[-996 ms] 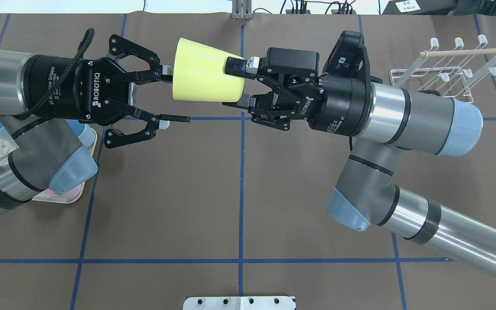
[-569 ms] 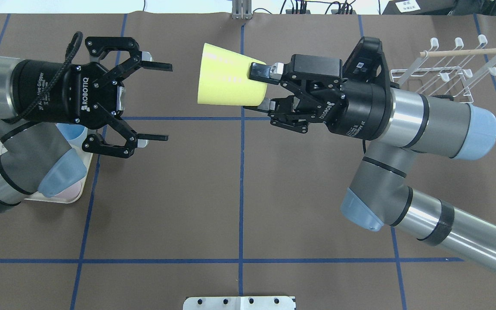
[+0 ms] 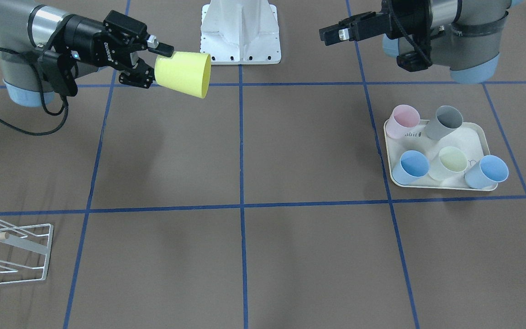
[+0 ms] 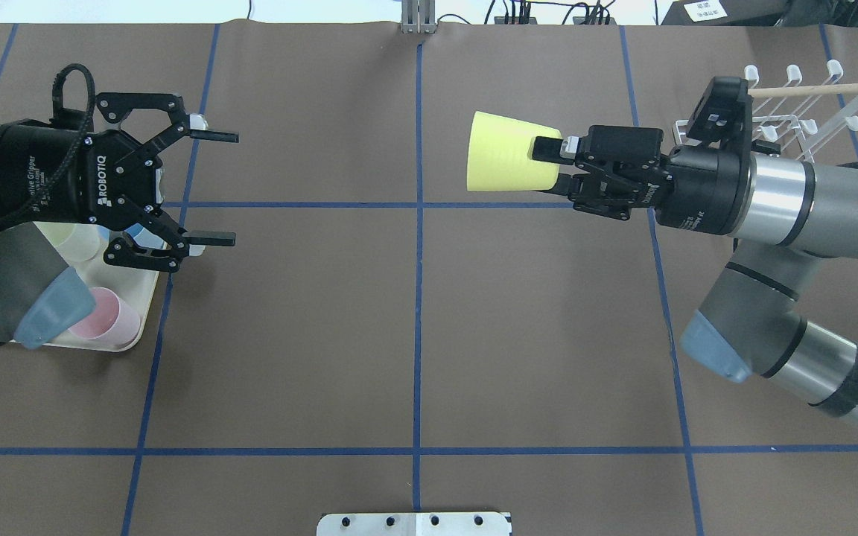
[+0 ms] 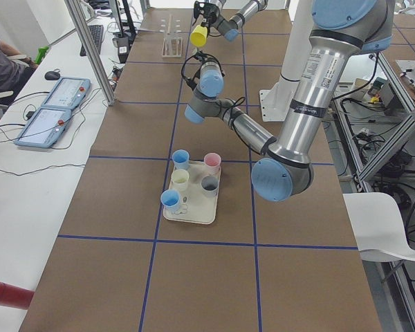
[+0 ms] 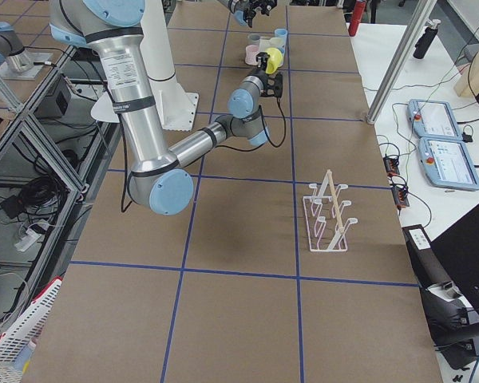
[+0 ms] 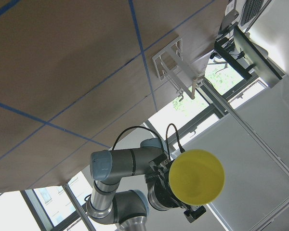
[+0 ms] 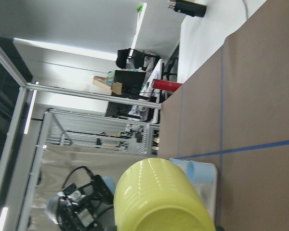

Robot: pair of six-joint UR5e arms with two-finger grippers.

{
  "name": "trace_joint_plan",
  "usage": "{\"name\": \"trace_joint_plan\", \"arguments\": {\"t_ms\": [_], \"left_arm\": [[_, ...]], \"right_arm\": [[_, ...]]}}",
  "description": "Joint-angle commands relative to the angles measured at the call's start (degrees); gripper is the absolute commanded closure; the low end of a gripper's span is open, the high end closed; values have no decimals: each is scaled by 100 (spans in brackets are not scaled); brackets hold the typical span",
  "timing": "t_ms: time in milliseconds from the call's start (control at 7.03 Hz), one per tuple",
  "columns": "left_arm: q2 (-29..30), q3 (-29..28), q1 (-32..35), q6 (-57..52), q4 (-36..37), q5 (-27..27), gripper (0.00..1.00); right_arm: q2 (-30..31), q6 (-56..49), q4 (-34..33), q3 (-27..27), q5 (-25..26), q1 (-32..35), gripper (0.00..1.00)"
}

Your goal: Transfer IKEA cup to right arm and place on rack

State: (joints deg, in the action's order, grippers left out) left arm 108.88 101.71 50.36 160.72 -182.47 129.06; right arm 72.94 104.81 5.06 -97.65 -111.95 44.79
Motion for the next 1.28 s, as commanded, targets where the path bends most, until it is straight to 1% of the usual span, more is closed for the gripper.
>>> {"name": "trace_joint_plan", "arguments": {"t_ms": [0,142,285,427,569,711,854,996,1138], "left_arm": [[-34,-152,377,-1378,945,732,0],[-42,-161,396,-1742,1290,735,0],[-34,-169,439,-1911,1493,735,0],[-34,-196,475,-1921,1513,726,0],[-34,-318,588,-1922,1522,726,0],[-34,-458,685,-1939,1522,734,0],[-16,-564,790,-2044,1522,726,0],[10,-678,835,-2045,1522,726,0],[10,-697,844,-2045,1522,726,0]], "right_arm": [[80,-1011,-1763,-61,-1463,1166,87],[89,-1319,-2572,-96,-1940,1756,91],[219,-1897,-3216,-122,-2371,2153,97],[447,-2494,-3483,-131,-2532,2383,100],[736,-2805,-3782,-123,-2525,2533,100],[791,-3173,-4289,-166,-2525,2718,100],[887,-3743,-5025,-201,-2508,2859,100],[1115,-4810,-5703,-306,-2412,2991,100],[1152,-5612,-6492,-438,-2298,3053,100]]}}
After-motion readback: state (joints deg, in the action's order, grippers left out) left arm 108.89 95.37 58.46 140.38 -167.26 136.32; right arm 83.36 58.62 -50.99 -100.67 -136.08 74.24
